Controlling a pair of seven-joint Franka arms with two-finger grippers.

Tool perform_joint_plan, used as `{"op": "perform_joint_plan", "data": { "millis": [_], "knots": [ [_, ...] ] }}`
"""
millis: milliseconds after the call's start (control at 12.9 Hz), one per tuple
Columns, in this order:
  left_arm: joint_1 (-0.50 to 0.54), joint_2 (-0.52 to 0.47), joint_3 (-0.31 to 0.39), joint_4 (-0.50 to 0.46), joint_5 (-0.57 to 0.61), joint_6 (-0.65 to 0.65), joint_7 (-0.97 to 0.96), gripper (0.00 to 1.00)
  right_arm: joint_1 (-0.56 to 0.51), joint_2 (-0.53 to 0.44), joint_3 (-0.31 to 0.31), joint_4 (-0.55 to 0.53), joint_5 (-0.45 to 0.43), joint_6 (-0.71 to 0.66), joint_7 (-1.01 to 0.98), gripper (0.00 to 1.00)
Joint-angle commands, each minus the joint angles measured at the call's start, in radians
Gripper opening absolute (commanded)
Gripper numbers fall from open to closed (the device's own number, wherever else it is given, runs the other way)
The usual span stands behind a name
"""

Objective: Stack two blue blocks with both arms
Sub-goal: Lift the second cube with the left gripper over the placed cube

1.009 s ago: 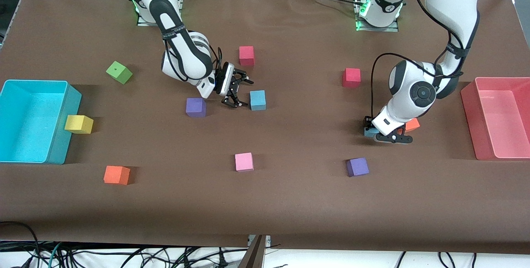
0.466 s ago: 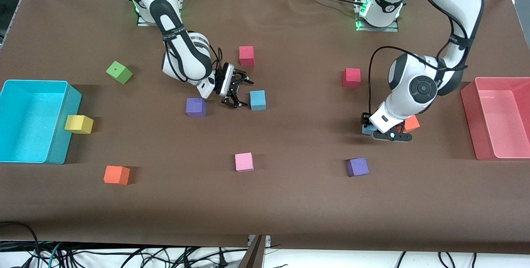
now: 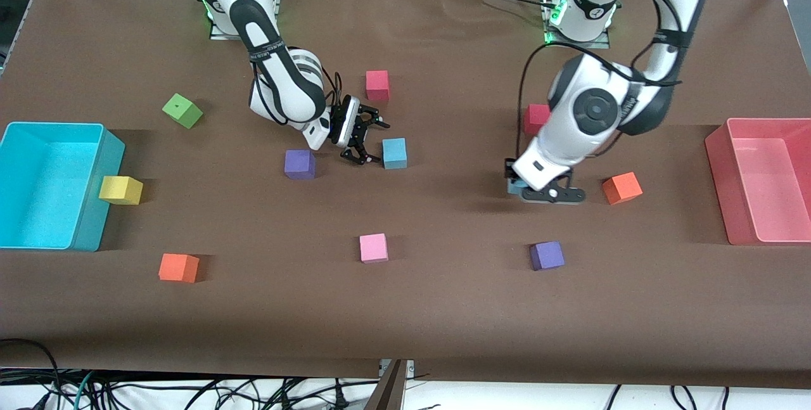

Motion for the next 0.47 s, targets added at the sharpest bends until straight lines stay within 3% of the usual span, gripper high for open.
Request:
{"op": "perform_joint_plan", "data": {
  "millis": [0, 388],
  "knots": [
    [-0.098, 0.049, 0.012, 0.086, -0.018, -0.024, -0.108, 0.00, 0.003, 0.001, 0.006, 0.007, 0.036, -0.001, -0.026, 1.00],
    [-0.267, 0.152, 0.012, 0.201, -0.069, -0.024, -0.390, 0.00, 0.006, 0.007, 0.008, 0.010, 0.046, -0.002, -0.026, 1.00]
  ]
}}
